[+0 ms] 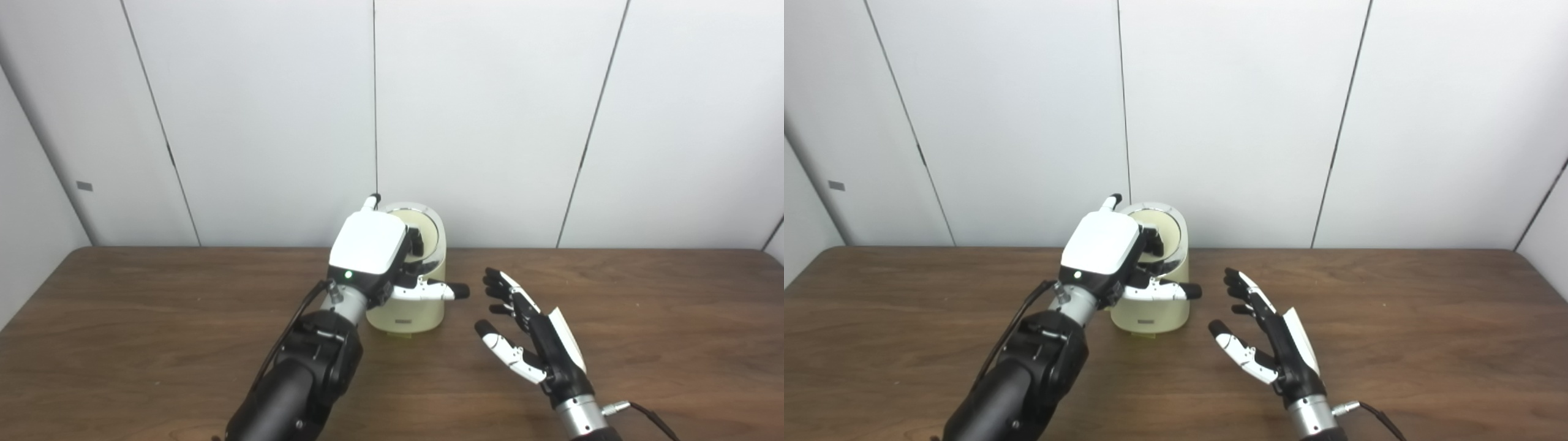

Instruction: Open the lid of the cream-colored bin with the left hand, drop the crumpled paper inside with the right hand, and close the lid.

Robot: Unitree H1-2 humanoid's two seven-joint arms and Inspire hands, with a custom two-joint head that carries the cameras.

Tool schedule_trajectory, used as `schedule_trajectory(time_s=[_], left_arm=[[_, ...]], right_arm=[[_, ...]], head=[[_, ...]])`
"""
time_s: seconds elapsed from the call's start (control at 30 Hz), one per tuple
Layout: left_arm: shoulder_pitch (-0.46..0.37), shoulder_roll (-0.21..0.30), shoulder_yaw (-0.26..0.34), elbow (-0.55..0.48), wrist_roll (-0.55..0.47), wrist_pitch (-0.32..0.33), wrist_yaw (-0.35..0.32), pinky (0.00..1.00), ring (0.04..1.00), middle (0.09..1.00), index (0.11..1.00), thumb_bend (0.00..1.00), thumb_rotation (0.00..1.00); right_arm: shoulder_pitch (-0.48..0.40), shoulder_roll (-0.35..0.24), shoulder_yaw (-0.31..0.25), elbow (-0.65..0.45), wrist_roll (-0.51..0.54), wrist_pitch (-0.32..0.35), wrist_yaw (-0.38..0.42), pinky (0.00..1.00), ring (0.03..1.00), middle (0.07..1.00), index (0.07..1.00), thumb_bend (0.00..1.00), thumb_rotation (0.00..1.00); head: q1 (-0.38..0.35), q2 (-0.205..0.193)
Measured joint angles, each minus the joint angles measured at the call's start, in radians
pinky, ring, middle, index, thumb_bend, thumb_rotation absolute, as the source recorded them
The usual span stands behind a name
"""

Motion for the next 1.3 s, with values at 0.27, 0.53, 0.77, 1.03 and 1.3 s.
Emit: schedule_trajectory(time_s=[0.27, 0.53, 0.77, 1.03, 1.3], left_arm=[[-0.048, 0.018, -0.059, 0.029, 0.048, 0.022, -0.187, 1.0, 0.505, 0.377, 0.38, 0.87, 1.0], [-0.03, 0.016, -0.074, 0.045, 0.067, 0.022, -0.185, 1.0, 0.662, 0.458, 0.357, 0.86, 1.0], [-0.025, 0.016, -0.069, 0.055, 0.064, 0.009, -0.157, 1.0, 0.682, 0.462, 0.446, 0.85, 0.95], [-0.019, 0.023, -0.054, 0.065, 0.027, 0.0, -0.127, 1.0, 0.802, 0.619, 0.644, 0.86, 0.93], [-0.012, 0.035, -0.043, 0.042, -0.008, 0.0, -0.129, 1.0, 0.571, 0.479, 0.585, 0.75, 0.83]], right_arm=[[-0.003, 0.008, 0.0, -0.001, -0.001, 0.027, 0.0, 0.78, 0.873, 0.888, 0.911, 0.25, 0.58], [0.002, 0.014, 0.004, -0.002, -0.012, 0.027, 0.0, 0.77, 0.869, 0.891, 0.916, 0.25, 0.56], [0.002, 0.015, 0.004, -0.002, -0.015, 0.027, 0.0, 0.79, 0.876, 0.893, 0.918, 0.26, 0.59], [0.002, 0.017, 0.004, -0.002, -0.018, 0.026, -0.005, 0.79, 0.875, 0.891, 0.916, 0.26, 0.59], [0.0, 0.018, 0.004, 0.0, -0.018, 0.026, -0.005, 0.77, 0.867, 0.889, 0.912, 0.27, 0.58]], head=[[-0.008, 0.006], [-0.008, -0.003], [-0.008, -0.009], [-0.008, -0.017], [-0.005, -0.018]])
